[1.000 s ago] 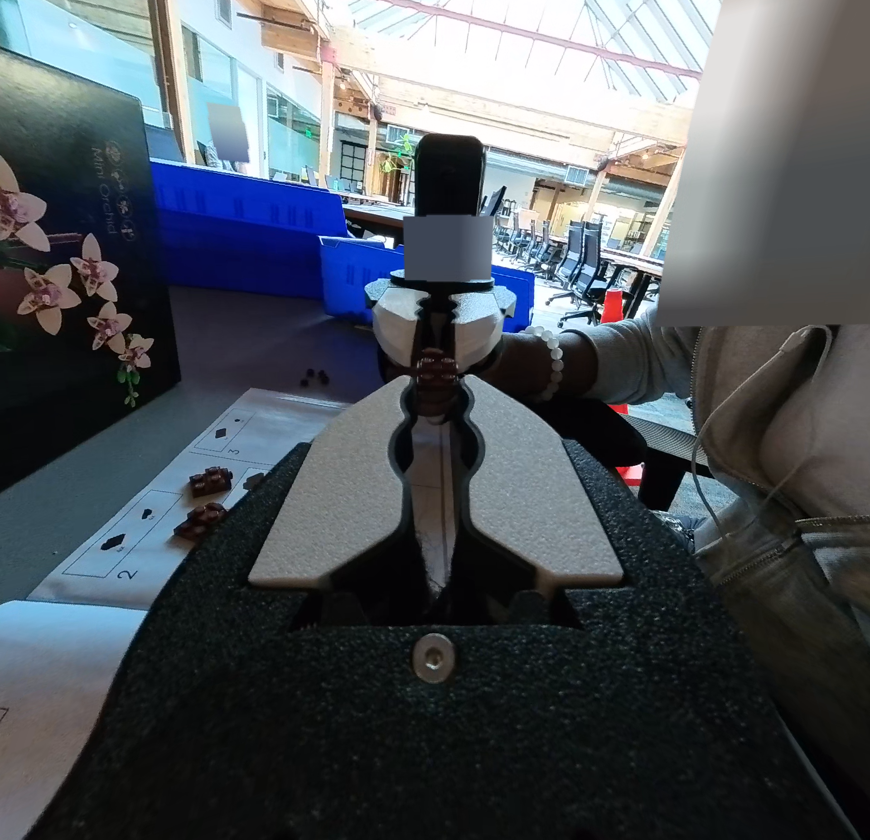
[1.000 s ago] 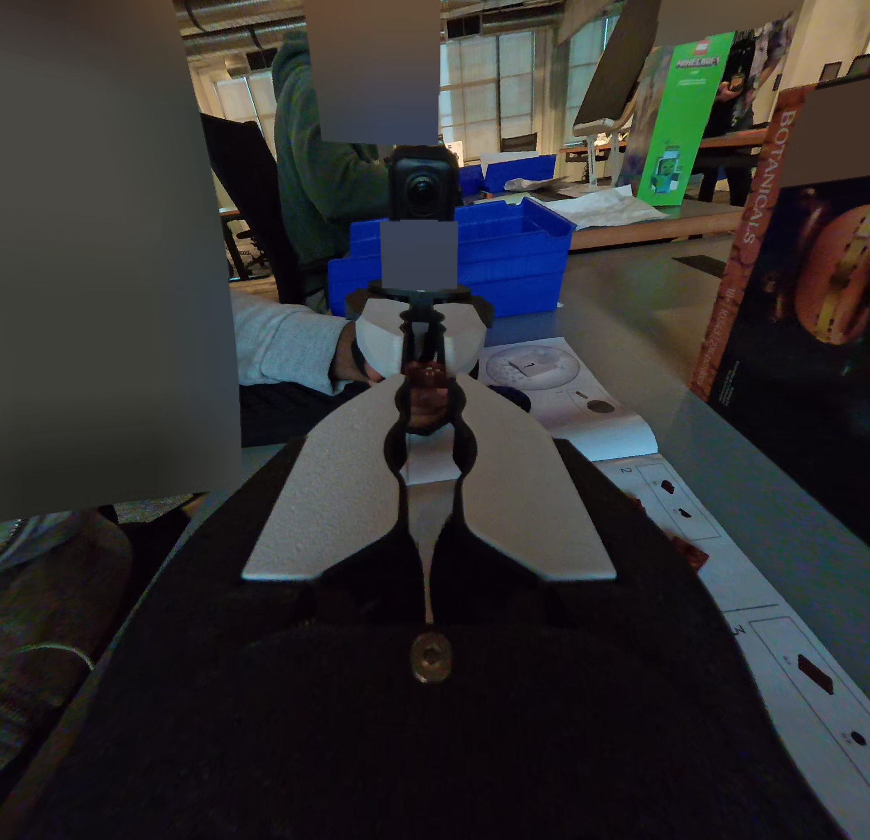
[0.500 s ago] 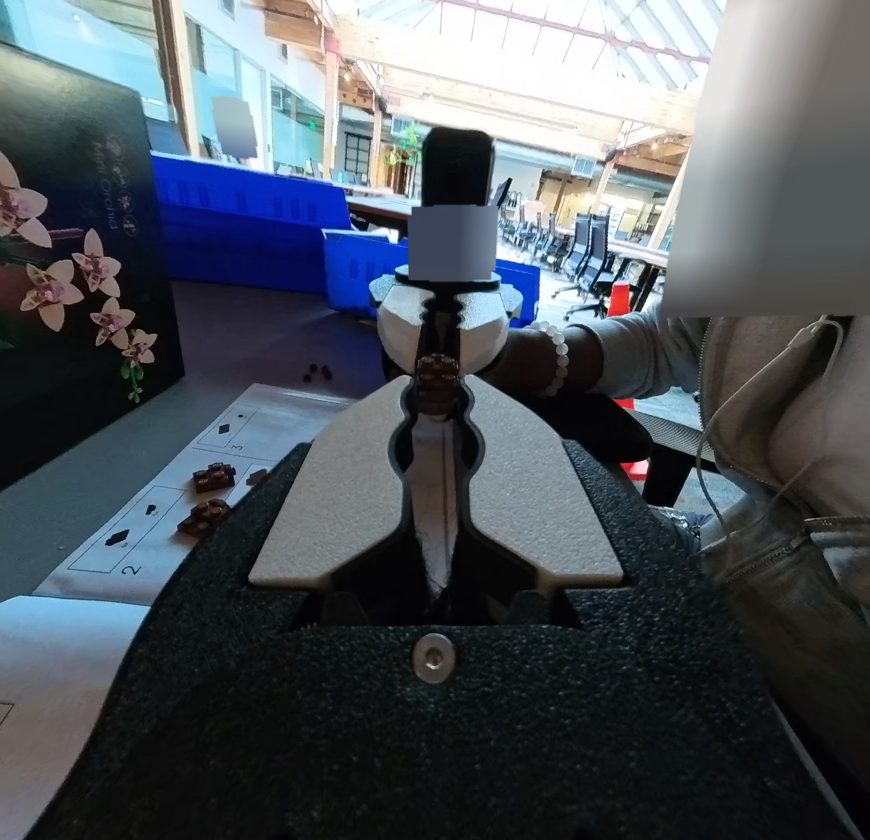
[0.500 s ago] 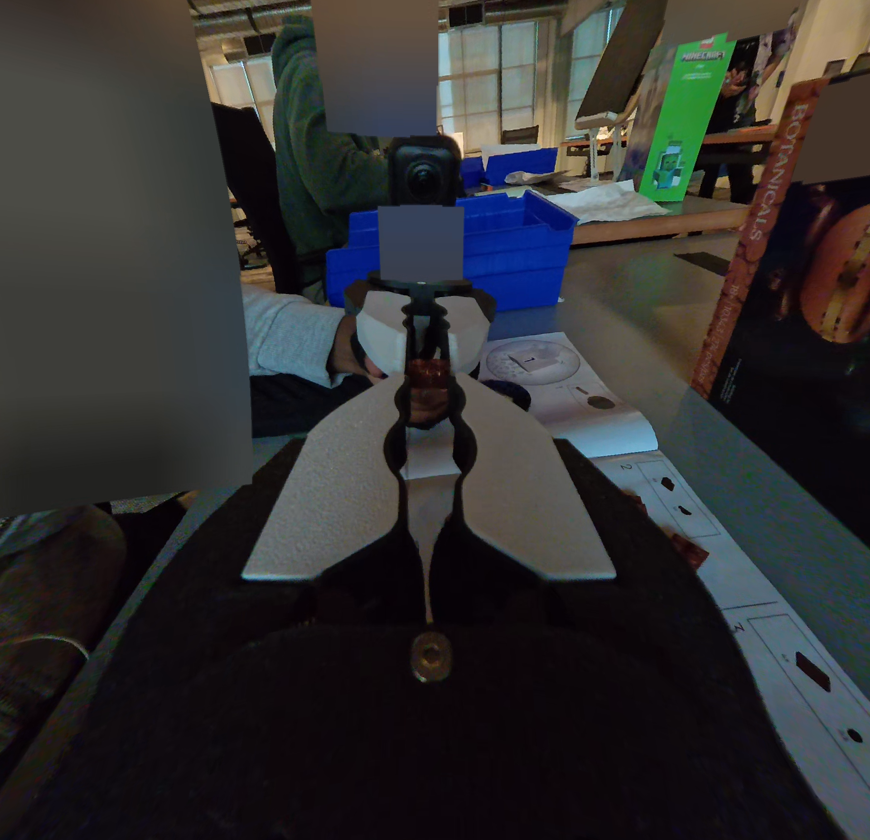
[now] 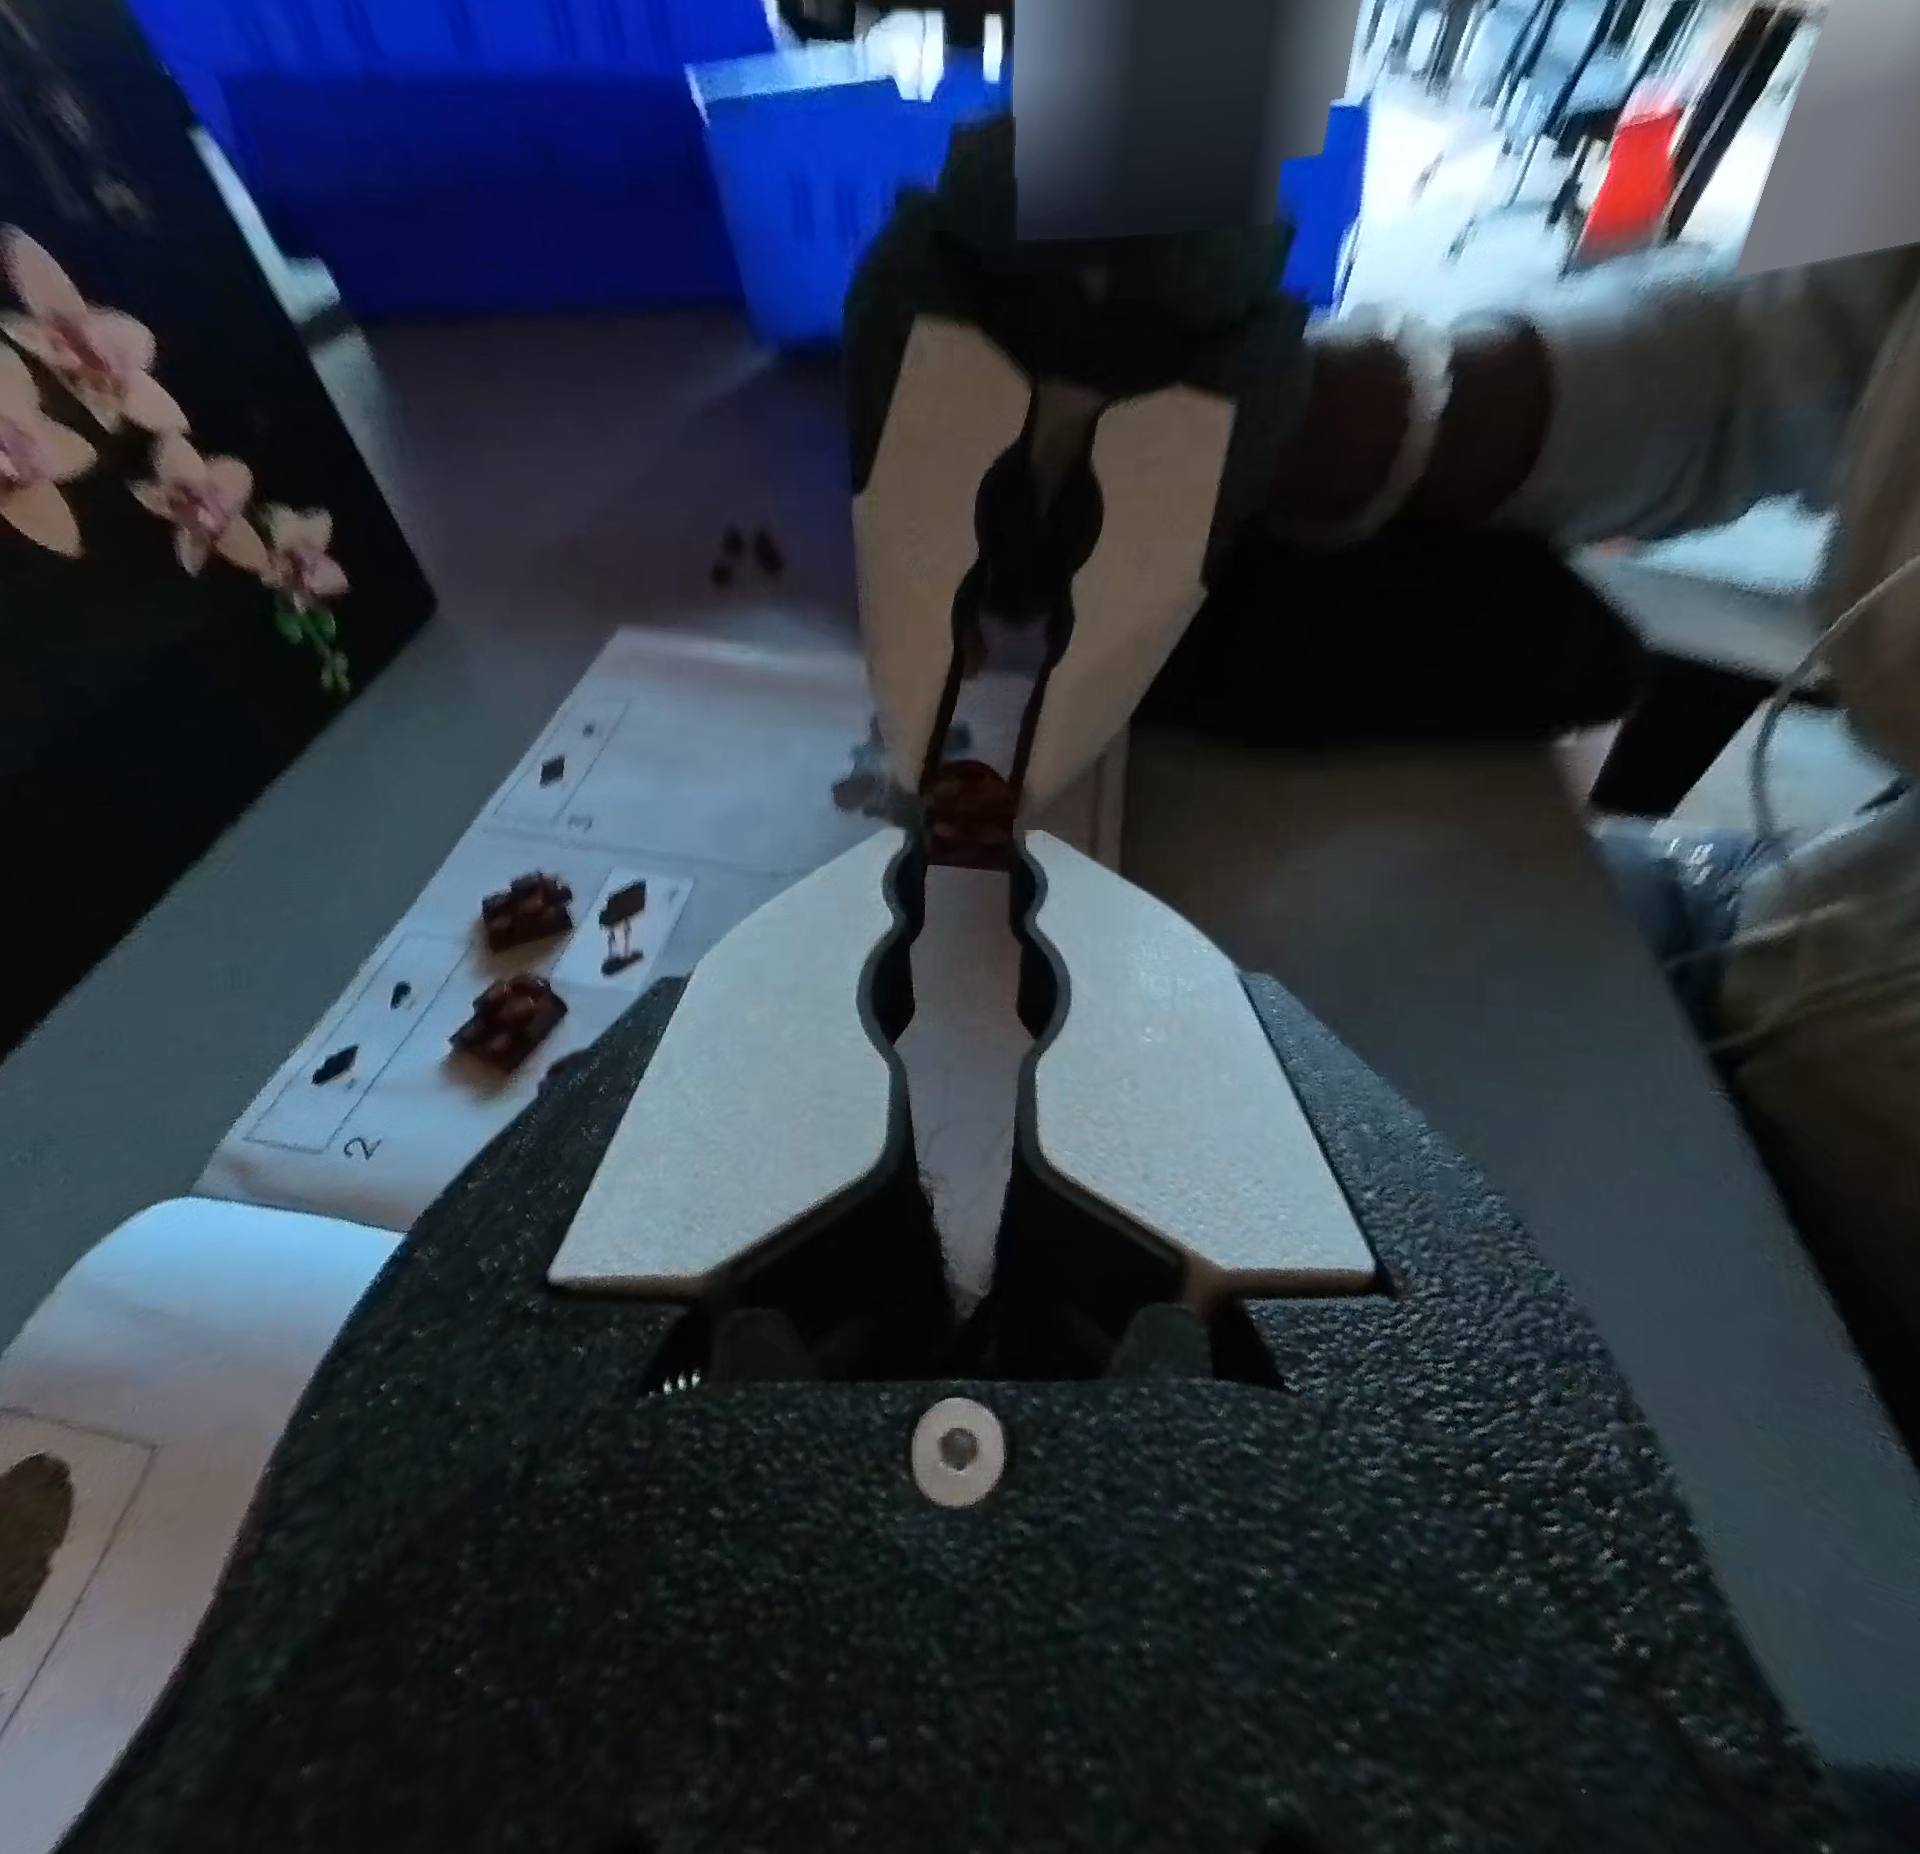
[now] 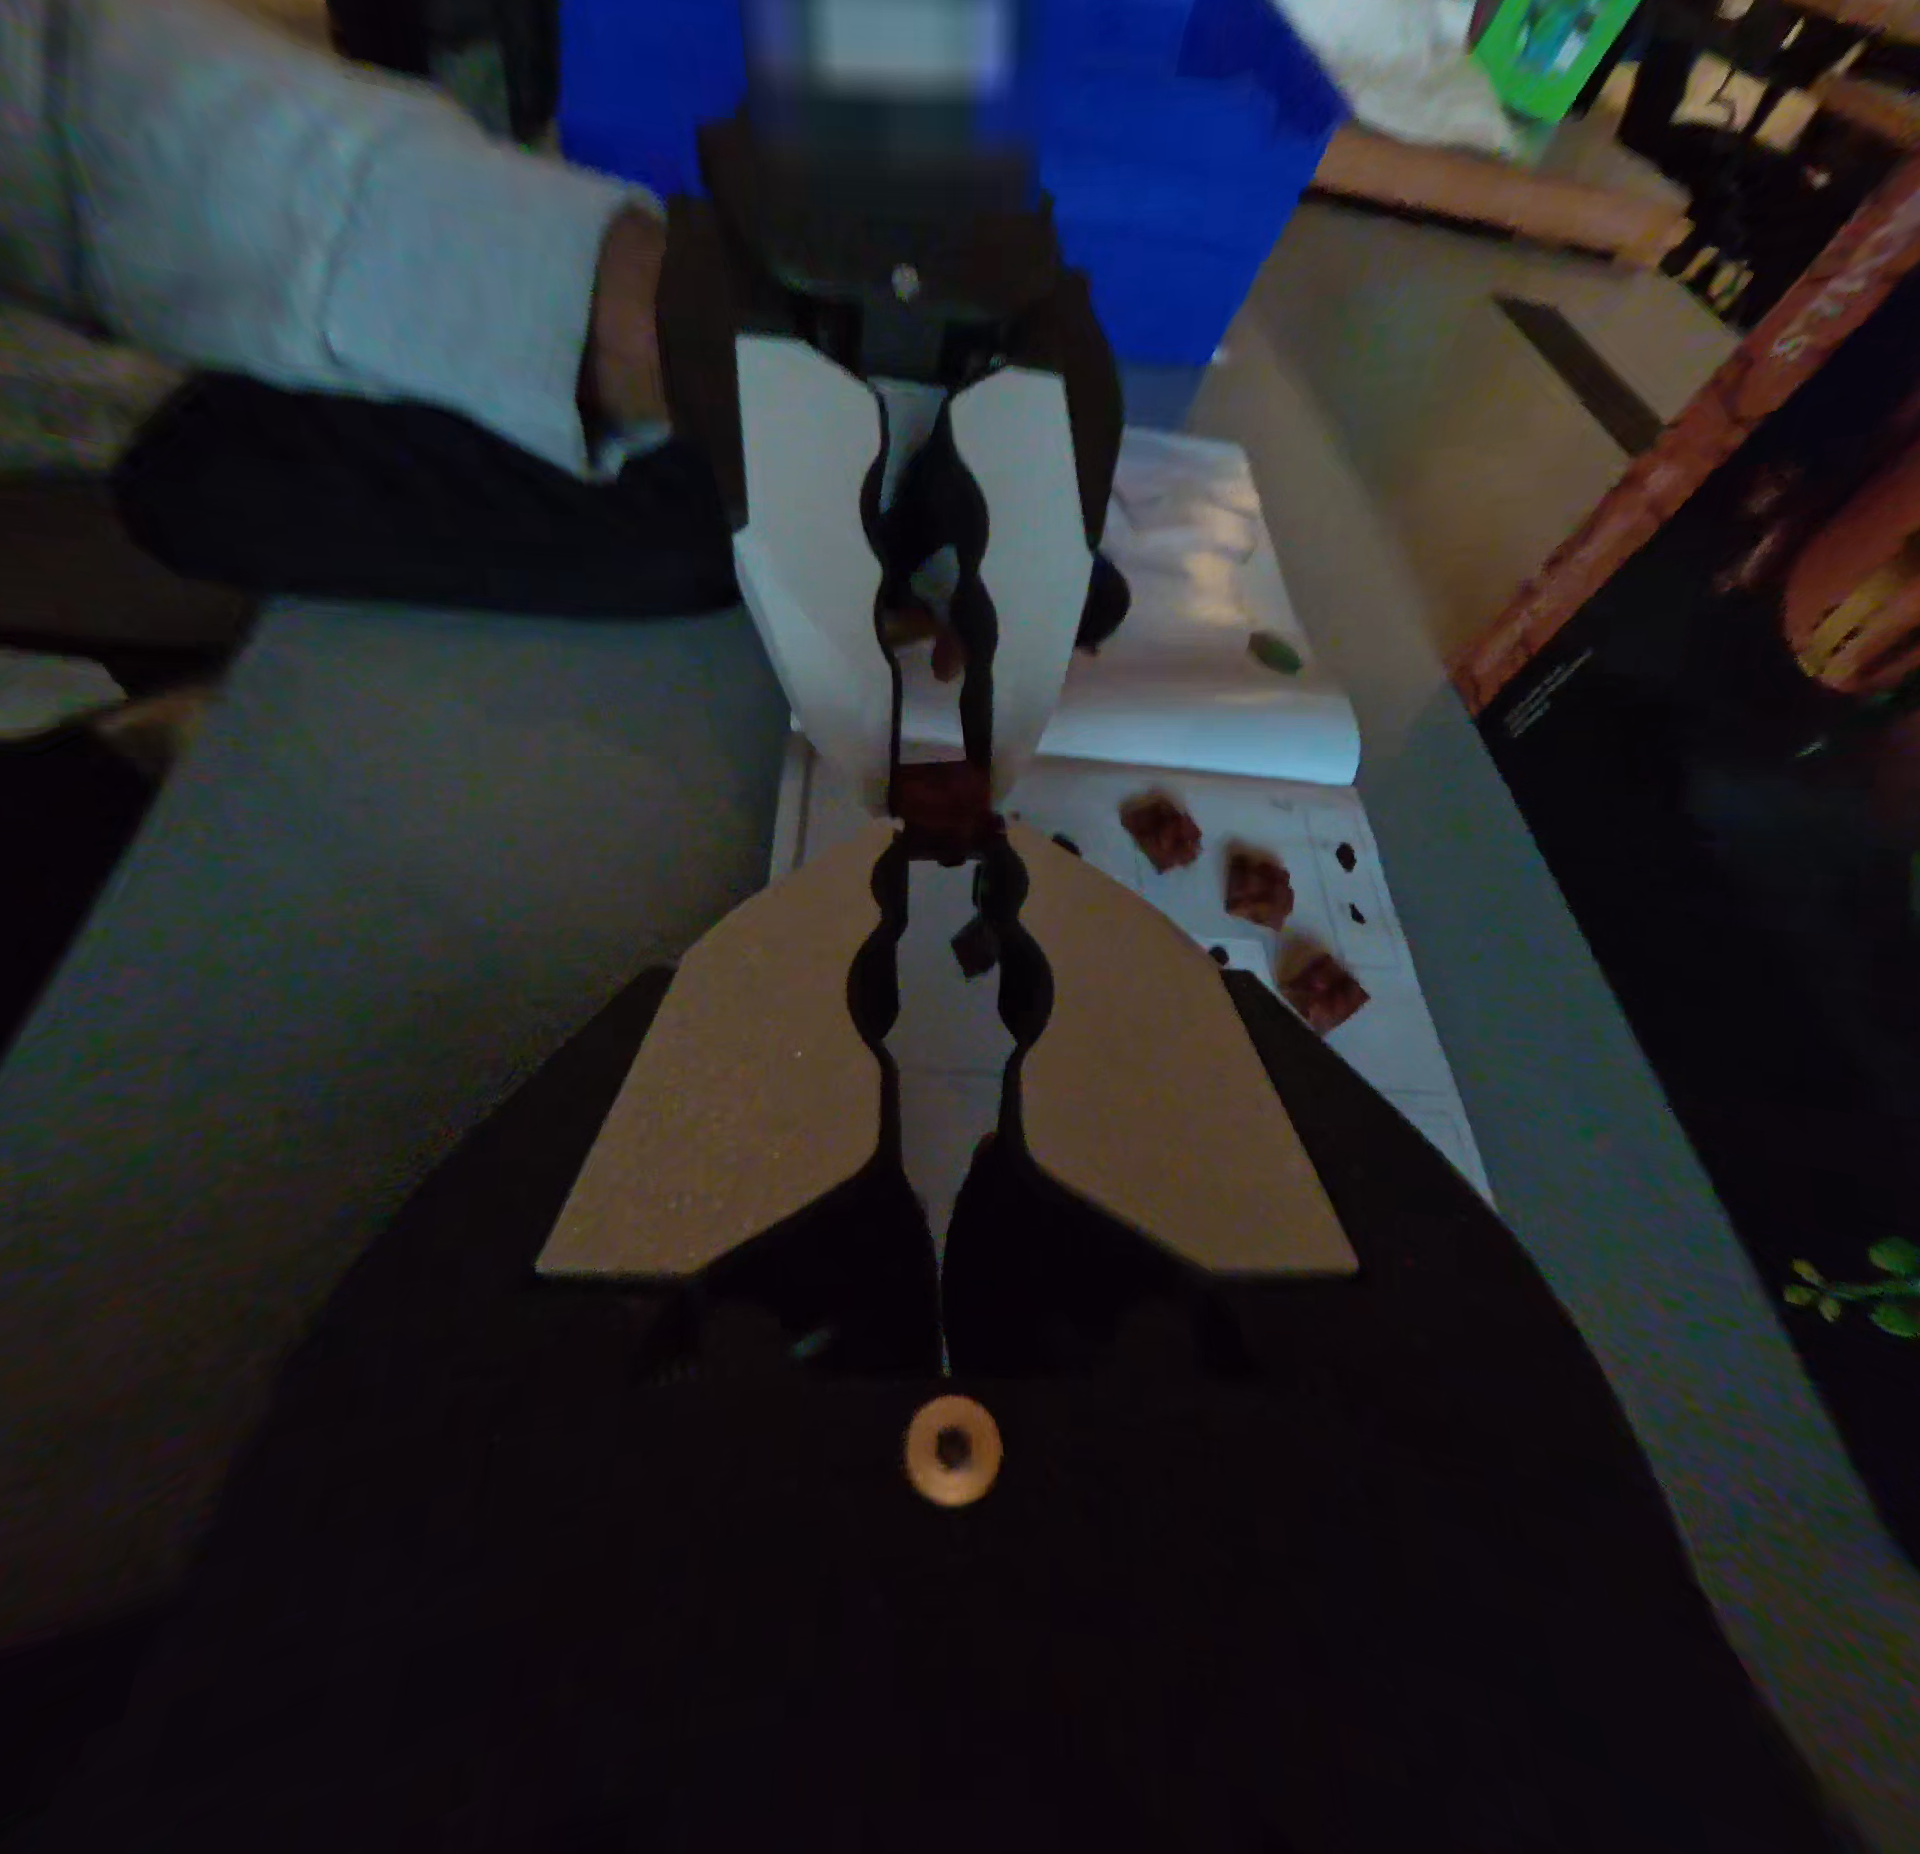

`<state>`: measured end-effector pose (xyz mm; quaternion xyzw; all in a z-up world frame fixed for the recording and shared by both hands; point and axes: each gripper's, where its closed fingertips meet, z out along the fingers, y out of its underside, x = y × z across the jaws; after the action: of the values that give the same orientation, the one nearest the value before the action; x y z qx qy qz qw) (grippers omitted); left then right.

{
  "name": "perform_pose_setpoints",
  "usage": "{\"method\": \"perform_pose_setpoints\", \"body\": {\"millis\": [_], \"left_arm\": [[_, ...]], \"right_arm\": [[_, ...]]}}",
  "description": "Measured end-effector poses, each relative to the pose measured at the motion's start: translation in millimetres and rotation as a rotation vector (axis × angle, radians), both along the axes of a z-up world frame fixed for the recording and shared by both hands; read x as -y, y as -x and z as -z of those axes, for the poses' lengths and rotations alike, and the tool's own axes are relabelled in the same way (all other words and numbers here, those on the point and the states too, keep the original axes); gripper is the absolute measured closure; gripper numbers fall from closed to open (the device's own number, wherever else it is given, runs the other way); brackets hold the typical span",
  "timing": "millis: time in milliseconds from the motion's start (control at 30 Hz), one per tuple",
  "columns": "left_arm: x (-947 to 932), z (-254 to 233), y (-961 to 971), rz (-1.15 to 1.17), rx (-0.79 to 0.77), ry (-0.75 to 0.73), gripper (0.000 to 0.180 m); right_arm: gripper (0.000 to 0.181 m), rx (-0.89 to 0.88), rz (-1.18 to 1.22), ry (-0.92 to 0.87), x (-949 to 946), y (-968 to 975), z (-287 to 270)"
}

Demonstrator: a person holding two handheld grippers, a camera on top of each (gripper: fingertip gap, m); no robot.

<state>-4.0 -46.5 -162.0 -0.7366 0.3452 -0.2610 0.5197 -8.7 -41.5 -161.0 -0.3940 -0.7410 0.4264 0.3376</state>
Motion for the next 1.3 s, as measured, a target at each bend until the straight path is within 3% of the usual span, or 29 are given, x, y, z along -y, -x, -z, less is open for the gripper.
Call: {"method": "perform_pose_setpoints", "body": {"millis": [200,533,1033,1100,1167,1300], "left_arm": [[2.4,12.2,-1.0,0.012,-0.072,0.059,0.166],[3.2,53.2,-5.9,0.001,-0.369,0.151,0.165],[2.0,55.6,-6.8,0.001,-0.345,0.195,0.165],[2.0,55.8,-6.6,-0.003,-0.339,0.204,0.165],[3.1,55.9,-6.0,-0.003,-0.333,0.213,0.164],[3.7,56.2,-5.3,-0.003,-0.325,0.226,0.164]], "right_arm": [[0.168,0.045,-0.022,-0.049,1.9,-2.0,12.7],[0.169,0.248,-0.042,-0.272,2.4,-7.5,54.7],[0.167,0.307,-0.034,-0.254,3.0,-7.3,56.0],[0.165,0.320,-0.017,-0.193,1.9,-8.2,56.5],[0.153,0.314,0.003,-0.146,-1.5,-9.3,53.4],[0.157,0.298,-0.026,0.021,1.4,-16.7,42.7]]}}
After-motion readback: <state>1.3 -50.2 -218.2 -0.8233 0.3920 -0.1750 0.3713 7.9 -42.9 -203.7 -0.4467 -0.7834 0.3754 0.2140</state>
